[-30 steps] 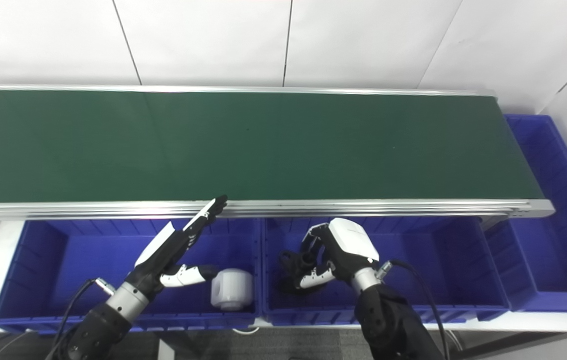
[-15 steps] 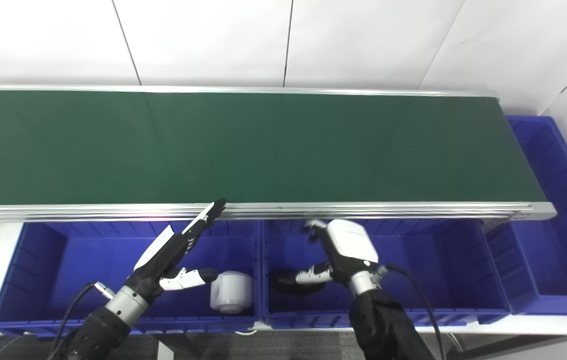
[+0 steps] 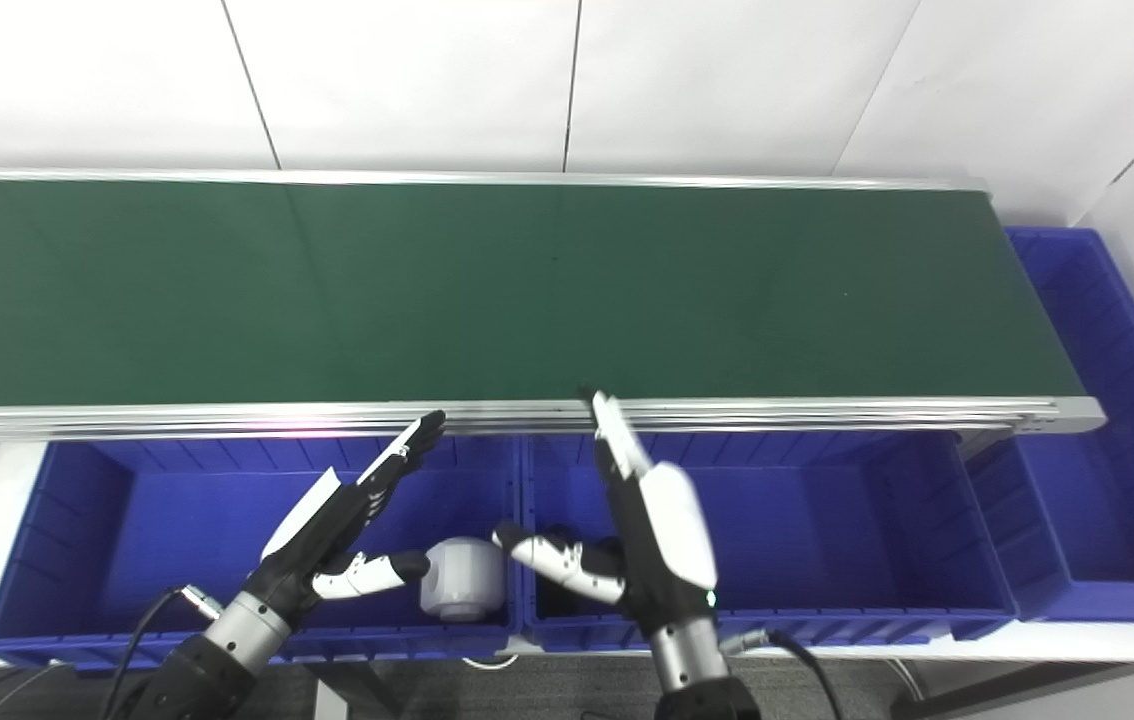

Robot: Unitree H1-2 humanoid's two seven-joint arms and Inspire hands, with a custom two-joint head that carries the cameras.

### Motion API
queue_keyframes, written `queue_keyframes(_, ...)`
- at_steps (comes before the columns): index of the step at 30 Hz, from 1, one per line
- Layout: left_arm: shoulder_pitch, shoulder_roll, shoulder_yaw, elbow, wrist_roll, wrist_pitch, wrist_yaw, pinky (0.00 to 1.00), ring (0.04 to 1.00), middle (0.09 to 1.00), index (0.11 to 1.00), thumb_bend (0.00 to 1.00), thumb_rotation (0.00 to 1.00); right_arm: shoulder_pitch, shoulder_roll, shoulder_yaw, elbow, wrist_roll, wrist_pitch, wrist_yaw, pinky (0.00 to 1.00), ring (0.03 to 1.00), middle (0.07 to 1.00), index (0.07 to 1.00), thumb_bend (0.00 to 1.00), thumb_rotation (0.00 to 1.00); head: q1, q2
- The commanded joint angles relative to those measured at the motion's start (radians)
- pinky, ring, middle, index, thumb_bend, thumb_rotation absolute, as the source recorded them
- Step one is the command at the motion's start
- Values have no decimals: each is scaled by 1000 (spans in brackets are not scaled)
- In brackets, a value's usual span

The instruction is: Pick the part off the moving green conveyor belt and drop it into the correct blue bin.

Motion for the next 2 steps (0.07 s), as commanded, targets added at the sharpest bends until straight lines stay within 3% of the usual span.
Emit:
queue_keyframes(1,-1,-7,5,4,7,-53,27,1000,1000,1000,1000,711,762,-5,-6,-6,6,50,-111,-1,903,963,991,1000,764,827,24,-23)
queue_keyframes(2,0,-10,5,14,9,-63,33,1000,1000,1000,1000,710,761,-6,-8,-9,24,68,-128,5,897,962,992,1000,776,837,33,-34)
